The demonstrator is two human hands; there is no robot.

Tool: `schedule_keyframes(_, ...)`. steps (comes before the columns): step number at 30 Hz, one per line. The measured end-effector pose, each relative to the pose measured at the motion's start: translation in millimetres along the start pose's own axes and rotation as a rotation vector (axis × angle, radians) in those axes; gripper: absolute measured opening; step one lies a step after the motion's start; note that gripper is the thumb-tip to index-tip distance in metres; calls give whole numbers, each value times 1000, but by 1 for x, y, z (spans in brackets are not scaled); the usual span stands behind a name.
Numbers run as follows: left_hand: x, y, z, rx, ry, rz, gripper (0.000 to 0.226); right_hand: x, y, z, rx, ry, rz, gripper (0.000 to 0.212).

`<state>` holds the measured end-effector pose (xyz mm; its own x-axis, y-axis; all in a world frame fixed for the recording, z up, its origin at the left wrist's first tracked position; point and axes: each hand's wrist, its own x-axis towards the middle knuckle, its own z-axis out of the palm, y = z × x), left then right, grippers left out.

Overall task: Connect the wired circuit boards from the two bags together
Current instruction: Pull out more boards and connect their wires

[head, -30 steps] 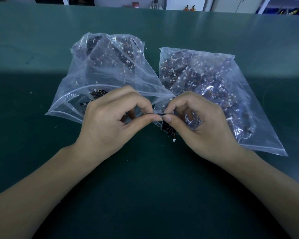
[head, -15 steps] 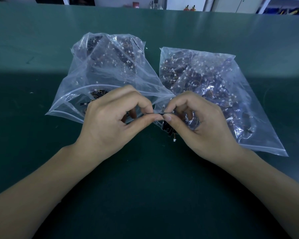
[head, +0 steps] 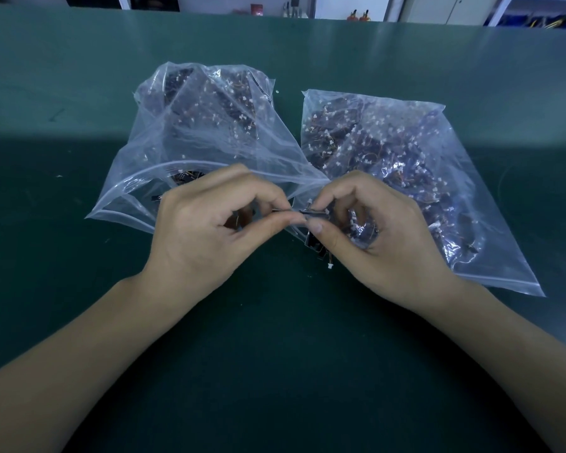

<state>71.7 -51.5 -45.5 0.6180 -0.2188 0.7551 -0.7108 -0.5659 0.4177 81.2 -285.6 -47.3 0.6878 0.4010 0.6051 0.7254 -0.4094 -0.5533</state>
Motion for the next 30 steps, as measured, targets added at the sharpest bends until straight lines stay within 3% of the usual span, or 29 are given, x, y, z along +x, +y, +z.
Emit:
schedule_keyframes(4, 1, 0, -3, -4, 25, -36, 17, 0, 3, -5, -180, -39, 1, 39)
schedule_keyframes(12, 1, 1, -2, -42, -52, 62, 7, 2, 9, -8, -135, 82, 77, 44)
schedule_keyframes(21, 0, -6, 4, 106, -139, 144, 11, 4, 13, -11, -96, 165, -3, 20)
schedule_keyframes(30, 4, 0, 16, 428, -72, 396, 19, 2, 8, -4, -19, 167, -3, 21)
